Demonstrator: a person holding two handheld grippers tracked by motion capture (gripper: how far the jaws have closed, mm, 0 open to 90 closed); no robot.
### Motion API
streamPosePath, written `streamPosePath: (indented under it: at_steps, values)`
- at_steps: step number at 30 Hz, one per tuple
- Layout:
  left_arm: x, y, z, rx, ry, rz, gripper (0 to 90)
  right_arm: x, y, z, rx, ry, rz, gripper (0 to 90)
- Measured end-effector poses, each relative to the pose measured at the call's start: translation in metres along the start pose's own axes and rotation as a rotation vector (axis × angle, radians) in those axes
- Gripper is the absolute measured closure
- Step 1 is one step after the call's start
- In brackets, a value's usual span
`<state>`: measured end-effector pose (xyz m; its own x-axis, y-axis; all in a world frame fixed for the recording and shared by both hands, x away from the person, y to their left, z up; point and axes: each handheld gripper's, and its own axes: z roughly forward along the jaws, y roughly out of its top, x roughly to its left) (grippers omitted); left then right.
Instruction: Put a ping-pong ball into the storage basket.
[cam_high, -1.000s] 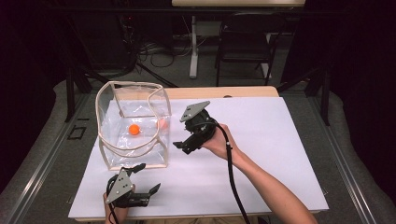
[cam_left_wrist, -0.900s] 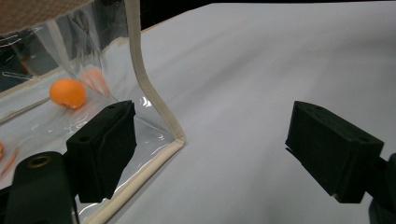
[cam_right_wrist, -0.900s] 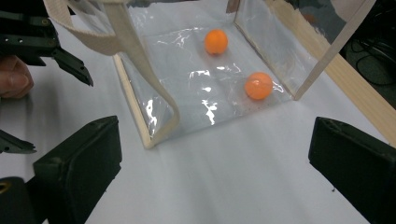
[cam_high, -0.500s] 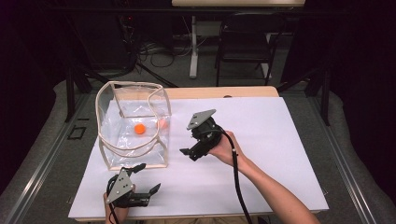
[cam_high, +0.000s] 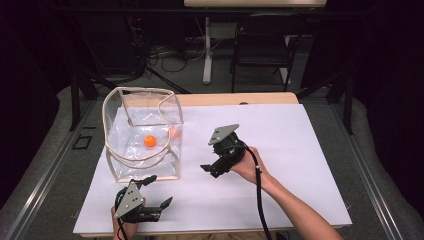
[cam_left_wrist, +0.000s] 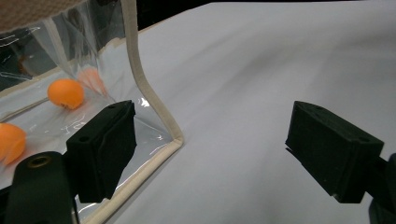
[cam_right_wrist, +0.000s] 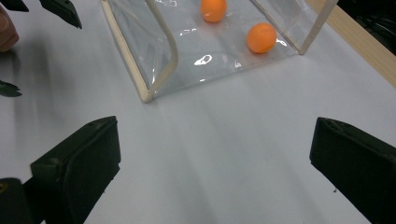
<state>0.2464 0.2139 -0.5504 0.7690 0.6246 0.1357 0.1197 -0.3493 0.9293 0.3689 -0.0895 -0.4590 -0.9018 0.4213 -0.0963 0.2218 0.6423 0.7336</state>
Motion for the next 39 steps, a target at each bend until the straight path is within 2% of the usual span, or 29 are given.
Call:
streamPosePath:
  at_steps: [16,39]
  values:
    - [0.0,0.0,-0.001,-0.004,0.005,-0.001,15.7,0.005,-0.032,-0.002,0.043,-0.011,0.015,1.5]
    - [0.0,0.0,-0.001,-0.004,0.005,-0.001,15.7,0.011,-0.071,-0.018,0.048,-0.043,0.042,1.5]
